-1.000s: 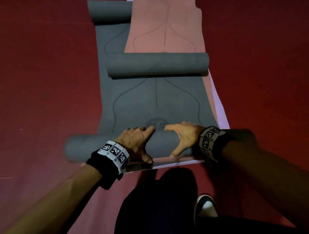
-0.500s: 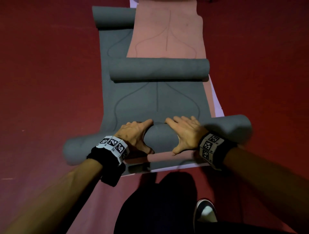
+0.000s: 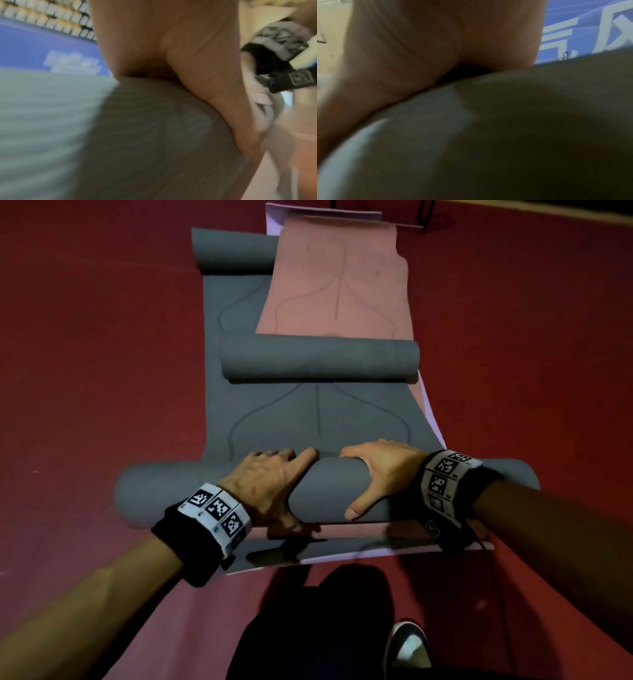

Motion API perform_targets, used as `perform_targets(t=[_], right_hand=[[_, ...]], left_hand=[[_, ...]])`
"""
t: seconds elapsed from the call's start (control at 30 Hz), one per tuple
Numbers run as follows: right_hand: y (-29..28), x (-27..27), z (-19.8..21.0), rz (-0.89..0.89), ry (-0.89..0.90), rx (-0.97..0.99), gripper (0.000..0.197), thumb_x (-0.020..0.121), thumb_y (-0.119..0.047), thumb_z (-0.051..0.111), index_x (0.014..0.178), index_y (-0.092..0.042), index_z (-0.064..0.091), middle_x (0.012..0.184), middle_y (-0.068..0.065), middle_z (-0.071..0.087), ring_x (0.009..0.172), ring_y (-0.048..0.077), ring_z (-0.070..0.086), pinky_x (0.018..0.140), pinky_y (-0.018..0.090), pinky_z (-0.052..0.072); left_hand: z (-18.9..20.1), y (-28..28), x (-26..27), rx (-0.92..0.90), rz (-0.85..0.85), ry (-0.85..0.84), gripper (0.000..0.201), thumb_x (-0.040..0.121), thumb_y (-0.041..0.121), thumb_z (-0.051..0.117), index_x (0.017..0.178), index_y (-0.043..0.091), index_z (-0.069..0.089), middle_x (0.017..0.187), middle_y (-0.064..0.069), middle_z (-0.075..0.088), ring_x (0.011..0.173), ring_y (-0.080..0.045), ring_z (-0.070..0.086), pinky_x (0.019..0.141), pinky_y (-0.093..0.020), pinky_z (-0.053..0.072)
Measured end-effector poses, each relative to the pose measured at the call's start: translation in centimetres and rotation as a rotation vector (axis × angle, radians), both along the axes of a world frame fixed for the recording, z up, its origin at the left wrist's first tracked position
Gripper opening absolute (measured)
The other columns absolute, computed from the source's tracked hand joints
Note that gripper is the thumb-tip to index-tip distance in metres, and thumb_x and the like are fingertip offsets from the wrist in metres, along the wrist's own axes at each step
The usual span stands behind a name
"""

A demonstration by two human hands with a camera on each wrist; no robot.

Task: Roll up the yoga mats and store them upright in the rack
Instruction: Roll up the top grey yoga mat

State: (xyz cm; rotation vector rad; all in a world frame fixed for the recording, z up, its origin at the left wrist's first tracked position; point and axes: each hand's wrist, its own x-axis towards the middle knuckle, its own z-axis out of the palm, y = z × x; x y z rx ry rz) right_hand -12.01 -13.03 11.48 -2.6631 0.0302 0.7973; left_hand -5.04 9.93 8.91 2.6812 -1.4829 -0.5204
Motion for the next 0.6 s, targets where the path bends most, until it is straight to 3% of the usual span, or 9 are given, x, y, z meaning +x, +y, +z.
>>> perform_targets(t=[0.07, 0.13, 0.27, 0.4, 0.5, 0.6], right_hand=[[0.3, 0.3, 0.2, 0.019, 0.068, 0.021, 0.07, 0.049, -0.068, 0.089, 0.105, -0.038, 0.06, 0.097, -0.019, 0.068, 0.091, 0.003, 0.063, 0.085, 0.029, 0.053], [0.7, 0.2, 0.3, 0.048, 0.089, -0.003, 0.076, 0.051, -0.069, 0.088, 0.112, -0.037, 0.056, 0.103, -0.017, 0.066, 0.098, 0.011, 0.063, 0.088, 0.032, 0.051], [1.1, -1.7, -1.7, 0.235, -0.115, -0.267, 0.115, 0.046, -0.086, 0.072, 0.14, -0.034, 0.03, 0.117, -0.006, 0.057, 0.108, 0.023, 0.058, 0.087, 0.039, 0.042], [1.0, -1.1, -2.3, 0.168, -0.057, -0.191, 0.092, 0.049, -0.075, 0.075, 0.123, -0.04, 0.034, 0.106, -0.006, 0.063, 0.1, 0.026, 0.062, 0.084, 0.043, 0.047], [0.3, -0.6, -2.0, 0.06, 0.023, -0.085, 0.08, 0.048, -0.067, 0.083, 0.113, -0.045, 0.044, 0.1, -0.014, 0.067, 0.094, 0.016, 0.064, 0.087, 0.041, 0.051], [-0.4, -0.6, -2.0, 0.0, 0.082, 0.017, 0.073, 0.046, -0.061, 0.09, 0.108, -0.048, 0.054, 0.096, -0.02, 0.069, 0.091, 0.003, 0.065, 0.088, 0.036, 0.055]], left_hand=[[-0.1, 0.1, 0.2, -0.009, 0.026, 0.093, 0.098, 0.043, 0.077, 0.073, 0.121, 0.033, 0.034, 0.101, 0.004, 0.06, 0.09, -0.026, 0.064, 0.076, -0.037, 0.048], [-0.3, 0.1, 0.8, 0.013, 0.053, 0.191, 0.09, 0.042, 0.07, 0.074, 0.116, 0.035, 0.036, 0.1, 0.007, 0.062, 0.089, -0.025, 0.064, 0.077, -0.038, 0.05], [-0.8, 0.1, 1.6, 0.054, 0.139, 0.313, 0.077, 0.045, 0.053, 0.085, 0.107, 0.041, 0.041, 0.09, 0.012, 0.066, 0.085, -0.02, 0.066, 0.078, -0.039, 0.056], [-1.1, -0.2, 1.2, 0.059, 0.131, 0.363, 0.075, 0.045, 0.054, 0.084, 0.107, 0.041, 0.043, 0.094, 0.011, 0.067, 0.088, -0.018, 0.067, 0.077, -0.036, 0.057], [-1.5, -0.5, 0.0, 0.08, 0.043, 0.139, 0.094, 0.045, 0.068, 0.079, 0.121, 0.034, 0.036, 0.108, 0.0, 0.061, 0.096, -0.026, 0.064, 0.083, -0.041, 0.052], [-1.4, -0.9, -0.5, 0.061, 0.011, 0.045, 0.097, 0.045, 0.069, 0.079, 0.122, 0.03, 0.033, 0.103, -0.001, 0.059, 0.09, -0.028, 0.063, 0.079, -0.04, 0.05]])
